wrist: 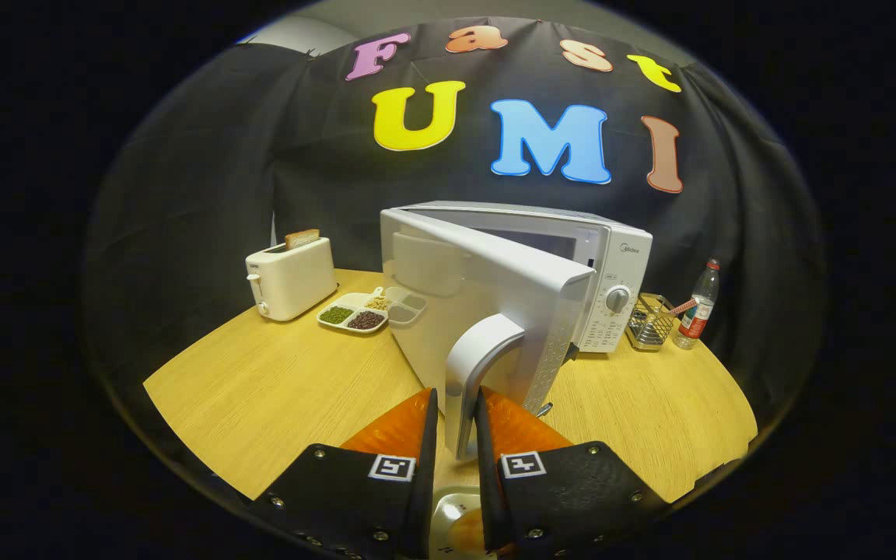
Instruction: Open the microwave, put the food inside, and close the microwave door.
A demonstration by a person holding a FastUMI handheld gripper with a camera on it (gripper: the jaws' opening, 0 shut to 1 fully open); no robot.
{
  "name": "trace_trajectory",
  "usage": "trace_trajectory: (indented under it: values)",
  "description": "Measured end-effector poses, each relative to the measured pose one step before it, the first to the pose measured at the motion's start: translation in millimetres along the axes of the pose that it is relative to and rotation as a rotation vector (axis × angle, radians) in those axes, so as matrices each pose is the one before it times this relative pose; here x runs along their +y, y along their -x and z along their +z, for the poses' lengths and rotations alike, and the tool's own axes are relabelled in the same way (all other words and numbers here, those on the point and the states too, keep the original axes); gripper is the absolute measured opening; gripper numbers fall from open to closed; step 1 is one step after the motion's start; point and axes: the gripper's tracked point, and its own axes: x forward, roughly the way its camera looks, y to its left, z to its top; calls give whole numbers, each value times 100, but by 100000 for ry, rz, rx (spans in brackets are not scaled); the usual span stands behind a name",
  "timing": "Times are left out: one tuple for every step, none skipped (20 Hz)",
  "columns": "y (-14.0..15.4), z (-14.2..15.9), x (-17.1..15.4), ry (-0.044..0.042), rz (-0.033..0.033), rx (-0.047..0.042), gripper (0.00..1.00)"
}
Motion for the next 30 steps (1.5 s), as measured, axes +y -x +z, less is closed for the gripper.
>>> trace_trajectory:
  values:
    - [122, -145, 703, 506, 1050, 14, 26]
    - [237, -33, 748, 473, 1195, -27, 26]
    - [191, -113, 841, 598, 1126, 82, 26]
    - [182, -63, 836, 1053, 1240, 135, 26]
    - [167, -33, 811, 1308, 1305, 118, 26]
    - [110, -149, 816, 1053, 1262, 90, 26]
    - [157, -76, 923, 1199, 1381, 122, 26]
    - [126, -5, 911, 1310, 1484, 78, 26]
    - [102, -90, 862, 1257, 1437, -73, 26]
    - [67, 39, 751, 1124, 1289, 44, 26]
    - [-26, -120, 807, 928, 1226, 118, 26]
    - [30, 94, 694, 752, 1102, 55, 26]
    - [-38, 3, 772, 898, 911, 111, 26]
    - [59, 97, 727, 896, 780, -8, 26]
    - [-85, 57, 737, 894, 765, 25, 26]
    - [-56, 138, 770, 616, 905, -120, 26]
    - [-182, 130, 749, 471, 980, -70, 26]
    - [-155, -29, 778, 210, 1292, -133, 26]
    - [-218, 148, 781, 403, 1155, -399, 26]
    - [-332, 226, 677, 597, 979, -388, 27]
    - [-374, 97, 633, 245, 1293, -245, 27]
    - [-288, 232, 746, 110, 1786, -488, 26]
    - [-208, 127, 660, 410, 1991, -296, 26]
    - [-144, 200, 550, 659, 1720, -239, 26]
    - [-167, 293, 452, 290, 1744, -630, 26]
    - [12, 320, 559, -324, 2060, -554, 26]
    - [66, 327, 262, -346, 1295, -694, 27]
    - [364, 506, 207, -849, 1229, -966, 27]
    - [346, 553, 388, -1219, 1573, -1283, 27]
    - [590, 630, 255, -1113, 1591, -1281, 27]
